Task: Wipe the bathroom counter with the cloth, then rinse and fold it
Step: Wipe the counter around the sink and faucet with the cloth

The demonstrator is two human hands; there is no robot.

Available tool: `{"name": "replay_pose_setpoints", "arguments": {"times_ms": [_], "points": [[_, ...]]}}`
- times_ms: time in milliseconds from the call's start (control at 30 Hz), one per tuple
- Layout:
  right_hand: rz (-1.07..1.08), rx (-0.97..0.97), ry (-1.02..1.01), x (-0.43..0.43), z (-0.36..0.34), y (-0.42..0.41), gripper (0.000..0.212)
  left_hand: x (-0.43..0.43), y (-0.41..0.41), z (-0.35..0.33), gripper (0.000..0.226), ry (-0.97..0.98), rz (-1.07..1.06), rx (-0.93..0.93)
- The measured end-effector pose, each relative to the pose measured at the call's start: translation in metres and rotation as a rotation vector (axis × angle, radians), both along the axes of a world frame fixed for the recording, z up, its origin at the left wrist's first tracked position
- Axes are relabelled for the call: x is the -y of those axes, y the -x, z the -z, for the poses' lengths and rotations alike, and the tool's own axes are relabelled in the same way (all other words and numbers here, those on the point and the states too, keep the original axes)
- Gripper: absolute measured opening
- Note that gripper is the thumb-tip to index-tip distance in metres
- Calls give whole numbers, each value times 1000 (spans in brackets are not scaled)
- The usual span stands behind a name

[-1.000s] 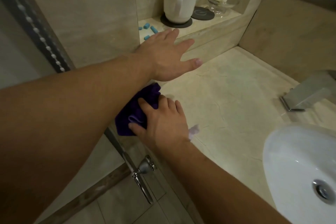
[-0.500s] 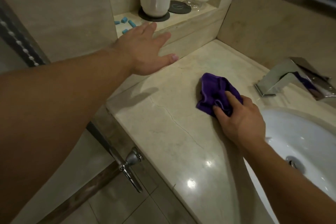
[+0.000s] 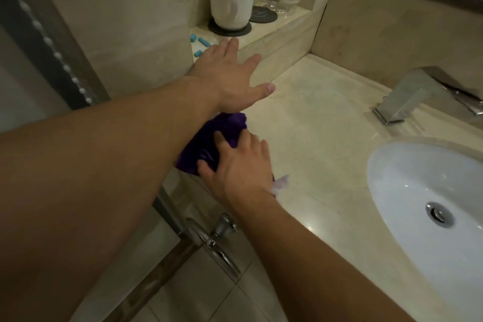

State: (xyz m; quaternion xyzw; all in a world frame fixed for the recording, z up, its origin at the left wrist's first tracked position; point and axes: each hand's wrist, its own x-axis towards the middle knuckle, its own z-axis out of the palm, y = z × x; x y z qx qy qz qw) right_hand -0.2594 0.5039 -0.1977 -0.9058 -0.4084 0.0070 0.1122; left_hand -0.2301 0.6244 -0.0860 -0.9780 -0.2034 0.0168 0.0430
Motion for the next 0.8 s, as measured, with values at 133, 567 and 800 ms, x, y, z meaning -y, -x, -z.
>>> {"name": "replay_pose_setpoints", "arguments": {"times_ms": [133,567,800], "points": [[-39,-15,-33,-3,7,8,61,-2,1,2,80,-47,33,2],[225,21,-122,147,-1,-32,53,8,-11,23,82,-335,-60,47],[340,57,-174,211,5,-3,51,6,-16,18,76,-278,-75,97]]}}
